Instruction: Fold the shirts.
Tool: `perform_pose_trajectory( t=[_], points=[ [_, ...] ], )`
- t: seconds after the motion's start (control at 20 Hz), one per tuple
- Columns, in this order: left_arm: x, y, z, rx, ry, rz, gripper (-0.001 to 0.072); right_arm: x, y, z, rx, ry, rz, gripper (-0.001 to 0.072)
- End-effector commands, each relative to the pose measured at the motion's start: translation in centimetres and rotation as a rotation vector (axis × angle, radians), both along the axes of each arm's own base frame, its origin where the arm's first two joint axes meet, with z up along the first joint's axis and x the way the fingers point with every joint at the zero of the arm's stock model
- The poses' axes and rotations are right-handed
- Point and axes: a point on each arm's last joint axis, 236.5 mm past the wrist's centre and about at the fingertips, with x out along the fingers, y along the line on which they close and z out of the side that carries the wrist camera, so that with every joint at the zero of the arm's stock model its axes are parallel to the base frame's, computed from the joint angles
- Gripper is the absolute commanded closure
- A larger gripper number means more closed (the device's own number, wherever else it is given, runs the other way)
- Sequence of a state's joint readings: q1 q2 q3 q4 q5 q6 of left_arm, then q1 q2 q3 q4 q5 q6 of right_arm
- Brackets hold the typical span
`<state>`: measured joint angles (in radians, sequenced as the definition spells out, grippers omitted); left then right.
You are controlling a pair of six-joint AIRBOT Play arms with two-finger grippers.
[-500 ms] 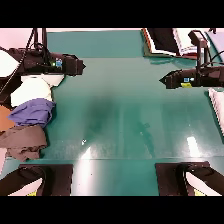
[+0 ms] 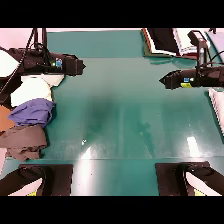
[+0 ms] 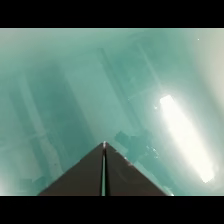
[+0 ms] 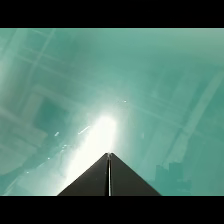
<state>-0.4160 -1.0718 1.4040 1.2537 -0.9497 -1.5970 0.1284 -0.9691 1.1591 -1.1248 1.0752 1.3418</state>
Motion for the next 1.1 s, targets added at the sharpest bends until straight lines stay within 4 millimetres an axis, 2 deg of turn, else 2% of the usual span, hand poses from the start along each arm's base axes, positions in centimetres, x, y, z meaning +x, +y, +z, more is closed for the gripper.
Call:
perform_pose_trajectory(
  t=[0.0,0.05,0.15,0.2,0.25,0.35,0.45,0.55,0.7,0.8,0.9,1.05],
  points=[
    [0.0,0.0,0.0,0.001,0.000,0.000,0.0683,0.0,0.0,0.0,0.000,0.001,0.000,0.0696],
    [0.0,0.0,0.0,-0.003,-0.001,0.000,0.0683,0.0,0.0,0.0,0.000,0.001,0.000,0.0696],
    [1.4,0.4,1.4,0.015,-0.104,0.012,0.0680,-0.1,0.0,0.0,-0.001,0.002,0.001,0.0696],
    [2.6,1.6,1.9,0.069,-0.173,0.041,0.0450,-0.1,0.0,0.0,-0.001,0.003,0.001,0.0695],
    [3.9,3.4,2.2,0.133,-0.225,0.105,0.0139,-0.1,0.0,-0.1,-0.001,0.005,0.002,0.0696],
    [7.0,8.6,1.9,0.254,-0.270,0.281,0.0146,-0.4,0.0,-0.3,-0.004,0.017,0.008,0.0696],
    [9.8,13.7,-0.5,0.325,-0.226,0.402,0.0145,-0.6,0.1,-0.4,-0.006,0.025,0.012,0.0696],
    [12.4,18.4,-4.2,0.366,-0.147,0.492,0.0146,-0.6,0.1,-0.4,-0.006,0.025,0.012,0.0696],
    [15.2,24.2,-11.7,0.422,0.002,0.579,0.0145,-0.6,0.1,-0.4,-0.006,0.025,0.012,0.0696],
    [16.4,26.6,-17.0,0.444,0.095,0.604,0.0145,-0.6,0.1,-0.4,-0.006,0.025,0.012,0.0696],
    [17.1,27.9,-21.4,0.464,0.160,0.605,0.0145,-0.6,0.1,-0.4,-0.006,0.025,0.012,0.0696],
    [18.4,28.5,-25.0,0.473,0.173,0.596,0.0145,-0.6,0.1,-0.4,-0.006,0.025,0.012,0.0696]
  ],
)
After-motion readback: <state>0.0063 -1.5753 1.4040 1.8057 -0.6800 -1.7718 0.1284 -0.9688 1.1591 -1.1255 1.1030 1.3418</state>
